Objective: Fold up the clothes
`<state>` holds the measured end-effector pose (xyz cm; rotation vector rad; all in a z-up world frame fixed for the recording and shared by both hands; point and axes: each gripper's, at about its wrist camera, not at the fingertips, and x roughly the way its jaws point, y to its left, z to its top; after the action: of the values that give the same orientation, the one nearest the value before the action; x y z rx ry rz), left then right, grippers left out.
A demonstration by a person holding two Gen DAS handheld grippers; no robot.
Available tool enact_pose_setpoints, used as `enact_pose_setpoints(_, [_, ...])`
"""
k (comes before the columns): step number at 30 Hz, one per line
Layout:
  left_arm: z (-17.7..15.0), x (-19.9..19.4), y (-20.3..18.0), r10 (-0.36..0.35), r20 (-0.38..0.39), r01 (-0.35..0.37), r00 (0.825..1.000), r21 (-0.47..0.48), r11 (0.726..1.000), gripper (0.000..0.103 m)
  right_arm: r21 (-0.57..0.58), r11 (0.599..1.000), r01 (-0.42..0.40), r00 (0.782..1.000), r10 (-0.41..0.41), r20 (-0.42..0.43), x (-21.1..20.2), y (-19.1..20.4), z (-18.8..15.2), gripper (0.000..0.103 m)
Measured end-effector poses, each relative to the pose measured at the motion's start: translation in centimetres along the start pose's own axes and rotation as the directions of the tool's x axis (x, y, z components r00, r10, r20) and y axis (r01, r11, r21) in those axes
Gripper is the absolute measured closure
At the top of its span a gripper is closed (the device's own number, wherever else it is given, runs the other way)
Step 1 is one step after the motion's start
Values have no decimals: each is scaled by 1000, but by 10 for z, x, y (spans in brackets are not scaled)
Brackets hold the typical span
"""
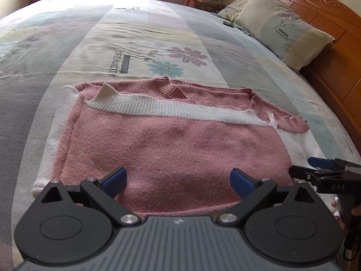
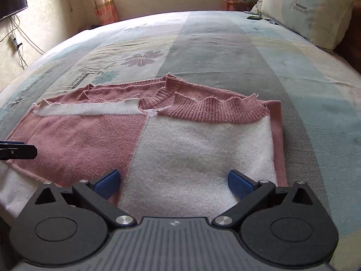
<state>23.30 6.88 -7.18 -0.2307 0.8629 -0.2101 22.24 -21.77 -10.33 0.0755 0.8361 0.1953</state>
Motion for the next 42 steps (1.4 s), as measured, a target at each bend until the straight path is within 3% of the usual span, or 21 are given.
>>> enact_pose_setpoints(4, [1,-14,12,36,39,-35,999,-23,999,4,16,1000,-1,1000,1,7,3,-1,2,0])
enact_pose_setpoints(7, [-3,-5,32,88,-5,-89,996,-60,994,6,17,1000,4,1000,-5,28,3,1,-1,0])
enact_pose_setpoints(12, [-6,-24,32,67,21,-65,998,-64,996,5,-17,1000,-3,999,3,32,1,2,-4,0])
enact_pose_setpoints(17, [-22,-37,26,38,-44,-39,998,-43,998,5,-6,1000,-11,1000,11,-5,-7,4,1,0])
enact_pose_setpoints(20, [-36,-35,37,72,-95,-79,993,-78,994,6,30,999,-38,999,38,1,-14,2,-2,0])
enact_pose_setpoints(26, [-36,-55,20,21,-54,-23,998,-31,999,5,66,995,-73,997,73,6,-37,2,-6,0])
enact_pose_setpoints(31, [-51,-41,16,-54,-135,41,989,-95,995,5,67,991,-118,993,118,5,-53,10,-15,0])
enact_pose_setpoints(36, [-54,-51,10,-57,-94,52,994,-56,997,4,38,995,-95,995,96,-24,-61,18,-30,0])
enact_pose_setpoints(39, [-48,-50,28,29,-108,-39,994,-87,995,6,47,994,-95,995,96,-23,-65,18,-34,0])
enact_pose_setpoints(42, [-25,-72,42,41,-3,-41,999,-93,995,6,75,994,-73,996,76,-36,-64,16,-35,0])
